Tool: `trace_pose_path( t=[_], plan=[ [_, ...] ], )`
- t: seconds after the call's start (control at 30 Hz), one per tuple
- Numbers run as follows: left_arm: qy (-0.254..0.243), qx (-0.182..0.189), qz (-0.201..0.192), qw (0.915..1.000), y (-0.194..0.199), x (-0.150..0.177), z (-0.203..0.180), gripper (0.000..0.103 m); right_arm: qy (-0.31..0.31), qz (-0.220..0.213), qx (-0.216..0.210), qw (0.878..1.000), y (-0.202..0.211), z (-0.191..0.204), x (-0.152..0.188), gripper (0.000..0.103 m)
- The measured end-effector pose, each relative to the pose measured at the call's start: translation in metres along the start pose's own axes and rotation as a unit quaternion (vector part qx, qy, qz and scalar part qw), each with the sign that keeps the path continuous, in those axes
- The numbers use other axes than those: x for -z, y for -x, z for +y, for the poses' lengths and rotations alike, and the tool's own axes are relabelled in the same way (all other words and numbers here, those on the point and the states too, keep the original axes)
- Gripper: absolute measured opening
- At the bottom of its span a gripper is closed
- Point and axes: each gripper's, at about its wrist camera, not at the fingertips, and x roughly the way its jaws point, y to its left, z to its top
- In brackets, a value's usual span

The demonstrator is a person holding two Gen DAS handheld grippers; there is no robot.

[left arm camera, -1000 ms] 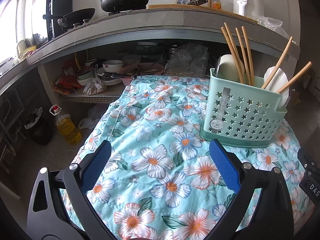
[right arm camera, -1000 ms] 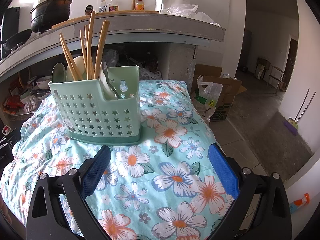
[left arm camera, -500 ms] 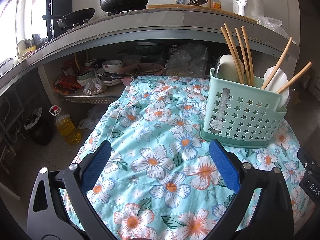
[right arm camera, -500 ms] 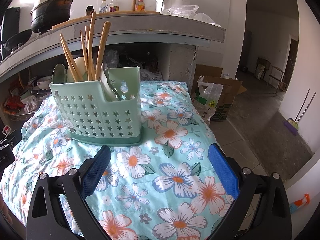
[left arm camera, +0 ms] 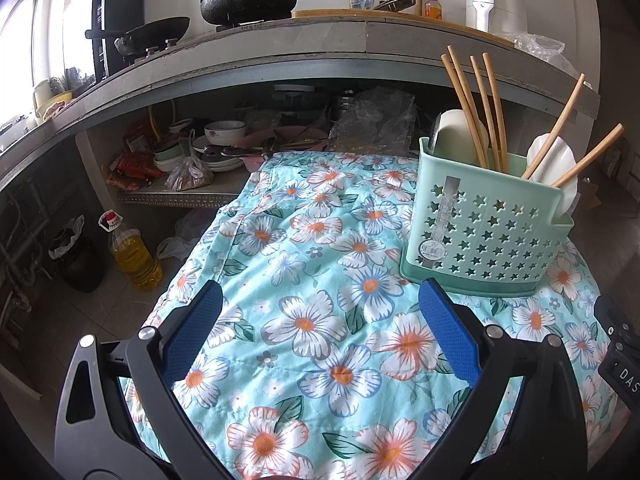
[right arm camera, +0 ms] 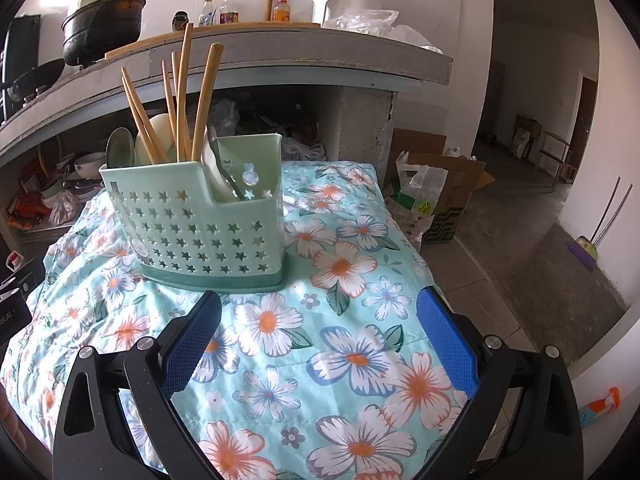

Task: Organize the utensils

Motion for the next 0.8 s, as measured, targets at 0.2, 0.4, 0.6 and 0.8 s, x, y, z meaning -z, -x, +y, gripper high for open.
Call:
trace_pose_path(
  t=[0.2, 0.4, 0.6, 0.8],
  plan=[
    [-0.001, 0.001, 0.001, 1.0, -0.0009, -0.0022, -0.0028, 0.095, 0.0, 0.002, -0.001, 1.0, -0.0004, 0.0004, 0.0009, 0.095],
    [0.0, 0.001, 0.001, 1.0, -0.0008, -0.0016, -0.002, 0.095, 0.0, 0.002, -0.001, 1.0, -0.0003, 0.0001, 0.0011, 0.095],
    [0.0, 0.001, 0.001, 1.0, -0.0008, -0.002, -0.0019, 0.095, 0.0, 0.002, -0.001, 1.0, -0.0003, 0.0, 0.0011, 0.095],
    [-0.001, 0.001, 0.001, 1.0, -0.0005, -0.0017, -0.0018, 0.095, 0.0, 0.002, -0.001, 1.0, -0.0003, 0.0, 0.0011, 0.095]
  ],
)
